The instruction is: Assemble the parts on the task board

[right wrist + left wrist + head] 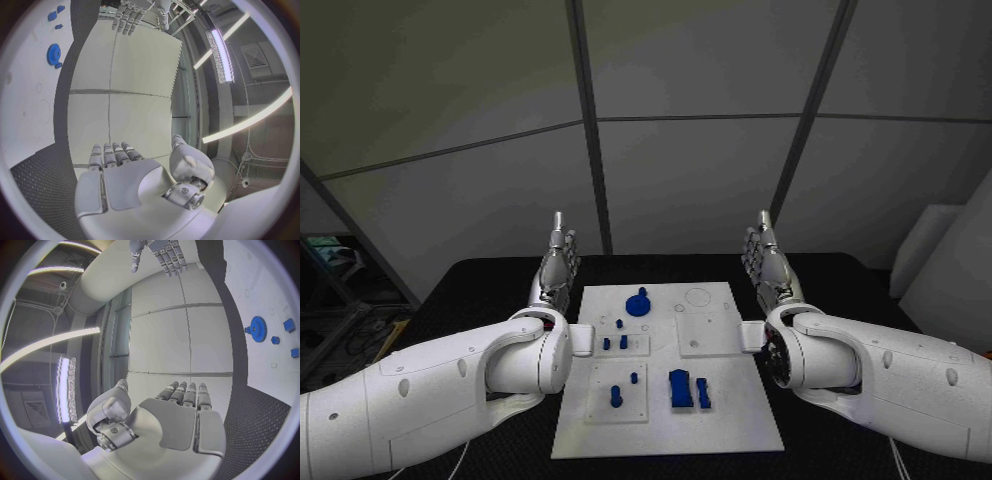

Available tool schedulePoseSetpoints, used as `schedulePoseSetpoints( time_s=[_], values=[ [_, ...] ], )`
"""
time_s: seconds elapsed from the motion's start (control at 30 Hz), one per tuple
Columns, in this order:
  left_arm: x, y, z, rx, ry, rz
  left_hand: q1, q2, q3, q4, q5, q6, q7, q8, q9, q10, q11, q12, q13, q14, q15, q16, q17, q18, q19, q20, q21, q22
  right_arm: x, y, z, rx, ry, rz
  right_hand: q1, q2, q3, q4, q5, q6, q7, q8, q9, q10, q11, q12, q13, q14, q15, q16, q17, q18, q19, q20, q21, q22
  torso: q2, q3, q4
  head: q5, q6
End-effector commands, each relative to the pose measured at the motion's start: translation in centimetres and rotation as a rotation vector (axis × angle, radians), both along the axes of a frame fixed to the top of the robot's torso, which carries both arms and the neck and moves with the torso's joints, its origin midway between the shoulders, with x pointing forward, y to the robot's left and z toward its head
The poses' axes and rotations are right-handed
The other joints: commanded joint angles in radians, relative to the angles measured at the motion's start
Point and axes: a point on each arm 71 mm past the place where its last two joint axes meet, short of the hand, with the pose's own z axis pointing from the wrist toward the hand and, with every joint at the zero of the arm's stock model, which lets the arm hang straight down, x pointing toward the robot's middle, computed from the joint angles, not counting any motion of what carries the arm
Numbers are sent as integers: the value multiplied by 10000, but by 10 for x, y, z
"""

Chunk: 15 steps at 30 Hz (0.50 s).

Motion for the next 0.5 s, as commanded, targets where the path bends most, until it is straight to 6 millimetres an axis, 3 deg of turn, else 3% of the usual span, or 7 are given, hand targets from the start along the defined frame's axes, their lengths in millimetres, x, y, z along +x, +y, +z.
schedulePoseSetpoints(
  time_s=[0.03, 0.5],
  values=[
    [0, -1, 3, 91, -333, -27, -64, 9, -26, 1, -34, -36, -1, -48, -16, -39, -4, -59, -14, -55, 2, -32, -9, -127, -50, -2, -60, -9, 0, 0, 2, -19, -183, -27, -908, 1, -3, -70, -49, -102, -7, -39, -16, -200, 1, -35, -9, -128, 4, -46, -13, -147, -56, 1, -58, -12, 0, 0, -1, 2, -2],
    [0, -1, 3, 91, -333, -27, -64, 9, -26, 1, -34, -36, -1, -48, -16, -39, -4, -59, -14, -55, 2, -32, -9, -127, -50, -2, -60, -9, 0, 0, 2, -19, -183, -27, -908, 1, -3, -70, -49, -102, -7, -39, -16, -200, 1, -35, -9, -128, 4, -46, -13, -147, -56, 1, -58, -12, 0, 0, -1, 2, -2]
  ],
)
